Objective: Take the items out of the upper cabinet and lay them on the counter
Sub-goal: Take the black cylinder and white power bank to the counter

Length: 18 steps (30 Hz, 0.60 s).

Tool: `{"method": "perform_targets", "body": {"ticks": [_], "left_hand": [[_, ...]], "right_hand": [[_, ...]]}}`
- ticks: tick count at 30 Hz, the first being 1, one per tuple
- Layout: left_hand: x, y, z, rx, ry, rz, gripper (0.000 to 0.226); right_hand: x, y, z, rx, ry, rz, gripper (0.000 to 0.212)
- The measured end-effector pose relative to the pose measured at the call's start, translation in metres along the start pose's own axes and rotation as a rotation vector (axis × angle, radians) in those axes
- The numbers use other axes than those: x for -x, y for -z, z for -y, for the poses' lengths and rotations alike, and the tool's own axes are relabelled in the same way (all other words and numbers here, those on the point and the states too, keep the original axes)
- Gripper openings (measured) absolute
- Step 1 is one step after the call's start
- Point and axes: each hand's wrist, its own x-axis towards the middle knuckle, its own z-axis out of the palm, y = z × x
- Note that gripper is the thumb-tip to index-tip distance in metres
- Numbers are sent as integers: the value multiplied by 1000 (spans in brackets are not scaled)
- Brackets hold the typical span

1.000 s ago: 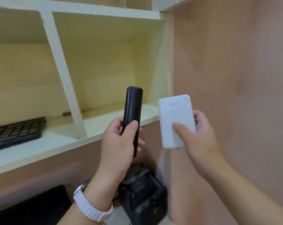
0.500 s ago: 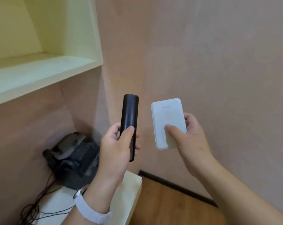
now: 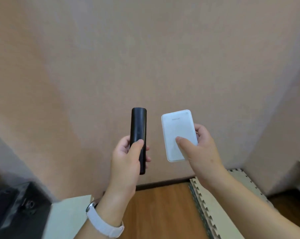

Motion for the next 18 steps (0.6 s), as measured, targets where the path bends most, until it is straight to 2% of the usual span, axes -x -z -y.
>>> {"method": "perform_targets", "body": {"ticks": [11,18], "left_hand": [[173,-219,24,-71,17,405,7],[277,-322,38,-84,29,717,4]], "right_hand": [[130,278,8,4,-9,-397,25],[226,408,13,-27,-12,-708,27]]}}
